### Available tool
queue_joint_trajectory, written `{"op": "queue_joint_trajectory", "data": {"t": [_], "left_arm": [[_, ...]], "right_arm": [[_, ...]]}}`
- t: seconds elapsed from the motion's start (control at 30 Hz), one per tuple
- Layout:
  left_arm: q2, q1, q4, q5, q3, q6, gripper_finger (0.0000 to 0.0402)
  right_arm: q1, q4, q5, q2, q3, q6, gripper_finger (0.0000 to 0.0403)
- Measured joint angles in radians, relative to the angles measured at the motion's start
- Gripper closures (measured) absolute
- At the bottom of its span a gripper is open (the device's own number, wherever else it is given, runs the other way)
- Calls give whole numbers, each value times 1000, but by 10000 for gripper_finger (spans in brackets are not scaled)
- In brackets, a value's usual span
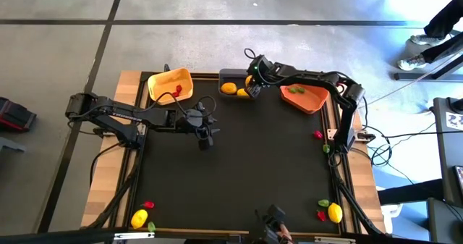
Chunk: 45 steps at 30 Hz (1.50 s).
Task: Sort produce into baskets
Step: Put the yellow lemon into the black bin, then put the red chili pepper into the yellow bin
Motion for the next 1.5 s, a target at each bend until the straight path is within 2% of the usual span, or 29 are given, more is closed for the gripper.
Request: {"op": "queue_joint_trajectory", "data": {"t": [0.13, 0.27, 0.47, 0.7, 1.03, 1.2, 1.5], "left_arm": [[0, 0, 0, 0, 0, 0, 217], [0, 0, 0, 0, 0, 5, 217], [0, -18, -23, 1, 0, 26, 217], [-2, -87, -100, 4, 0, -7, 218], [-4, -241, -255, 3, 2, -173, 218], [-4, -322, -355, 5, 37, -273, 218], [-4, -508, -427, 126, 90, -526, 218]], "right_arm": [[0, -5, 17, 0, 0, -3, 192], [5, -16, 17, -24, -1, -26, 167], [73, -79, 16, -154, -1, -58, 171], [225, -214, -10, -285, 0, -75, 177], [455, -364, -11, -297, -3, -78, 178], [550, -360, -11, -297, -53, -78, 178], [664, -354, -11, -297, -161, -8, 178]]}}
